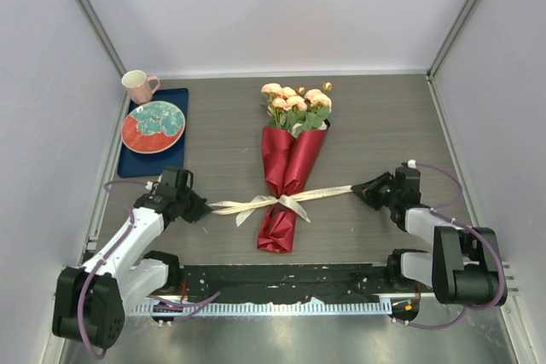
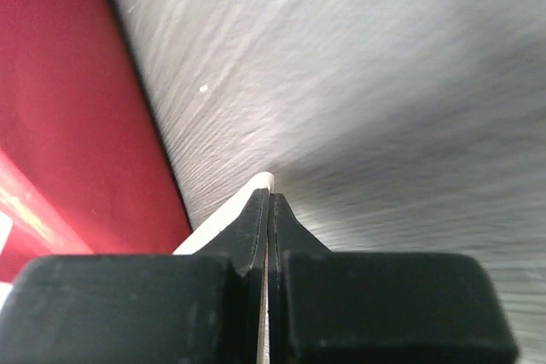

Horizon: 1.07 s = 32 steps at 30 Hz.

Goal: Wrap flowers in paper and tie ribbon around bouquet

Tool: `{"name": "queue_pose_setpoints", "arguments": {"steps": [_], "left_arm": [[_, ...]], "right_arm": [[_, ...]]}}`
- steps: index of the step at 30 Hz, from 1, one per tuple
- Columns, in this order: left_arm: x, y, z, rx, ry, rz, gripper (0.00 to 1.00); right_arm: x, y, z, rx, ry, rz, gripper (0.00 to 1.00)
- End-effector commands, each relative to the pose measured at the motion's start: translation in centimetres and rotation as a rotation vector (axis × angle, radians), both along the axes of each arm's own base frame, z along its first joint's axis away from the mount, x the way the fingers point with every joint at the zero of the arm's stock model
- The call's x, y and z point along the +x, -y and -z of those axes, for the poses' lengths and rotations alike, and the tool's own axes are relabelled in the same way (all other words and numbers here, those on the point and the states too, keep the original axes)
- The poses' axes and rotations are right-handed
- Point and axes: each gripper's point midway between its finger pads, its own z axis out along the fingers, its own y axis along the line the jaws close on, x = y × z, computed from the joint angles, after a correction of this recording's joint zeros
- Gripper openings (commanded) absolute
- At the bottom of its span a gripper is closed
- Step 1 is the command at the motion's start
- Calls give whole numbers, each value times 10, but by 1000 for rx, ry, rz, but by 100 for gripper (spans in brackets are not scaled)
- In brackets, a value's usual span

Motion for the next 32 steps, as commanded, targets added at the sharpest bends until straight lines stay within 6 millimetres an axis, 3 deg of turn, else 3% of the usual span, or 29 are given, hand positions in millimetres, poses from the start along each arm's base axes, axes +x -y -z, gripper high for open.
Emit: {"name": "queue_pose_setpoints", "arguments": {"steps": [1,2,4,5,8,10,12,13,14,15,16,18,19,20,21,22,24,25,26,27,28,29,30,31,32], "left_arm": [[10,-66,-10,306,-51,-145,0],[16,-74,-16,315,-46,-179,0],[33,-79,-32,290,-26,-209,0],[38,-80,-37,266,-25,-211,0],[49,-104,-55,259,-29,-285,0],[59,-111,-72,242,10,-291,11],[62,-111,-87,234,34,-270,34],[61,-109,-92,231,40,-262,43],[60,-107,-100,223,65,-260,60],[60,-105,-107,218,97,-241,72],[60,-97,-114,185,127,-213,85],[60,-84,-142,142,253,-152,95],[61,-65,-157,60,323,-81,99],[62,-51,-174,0,402,-28,100],[69,-39,-204,-51,550,22,100],[63,-13,-229,-187,619,103,100],[61,14,-280,-274,781,209,100],[56,26,-296,-323,803,235,100],[43,52,-311,-367,823,326,100],[36,66,-338,-390,871,369,100],[29,79,-353,-416,896,405,100],[25,91,-368,-419,942,418,100],[-1,118,-393,-481,983,522,100],[-6,134,-400,-498,989,564,99],[-11,144,-409,-484,1024,596,100]], "right_arm": [[44,25,-42,-384,201,-31,0],[39,-5,-45,-386,230,-132,0],[37,-36,-50,-390,267,-245,0],[27,-68,-51,-385,290,-349,0],[15,-109,-52,-393,316,-475,0],[3,-139,-58,-377,358,-565,0],[-4,-145,-52,-380,323,-605,6],[1,-147,-59,-390,327,-608,23],[2,-146,-60,-412,315,-614,34],[-2,-134,-56,-468,257,-609,46],[5,-130,-70,-501,262,-588,64],[-2,-110,-81,-606,224,-599,73],[5,-109,-105,-629,255,-589,80],[5,-101,-115,-673,257,-586,82],[-5,-89,-118,-718,205,-597,83],[2,-79,-154,-755,261,-525,84],[-7,-61,-180,-811,249,-500,84],[-7,-58,-223,-795,332,-449,85],[-13,-55,-238,-790,348,-455,85],[-17,-54,-258,-779,392,-451,86],[-29,-60,-293,-724,497,-476,85],[-35,-63,-313,-693,568,-480,89],[-39,-61,-331,-673,603,-457,90],[-46,-55,-371,-647,682,-407,92],[-51,-45,-383,-658,680,-376,94]]}}
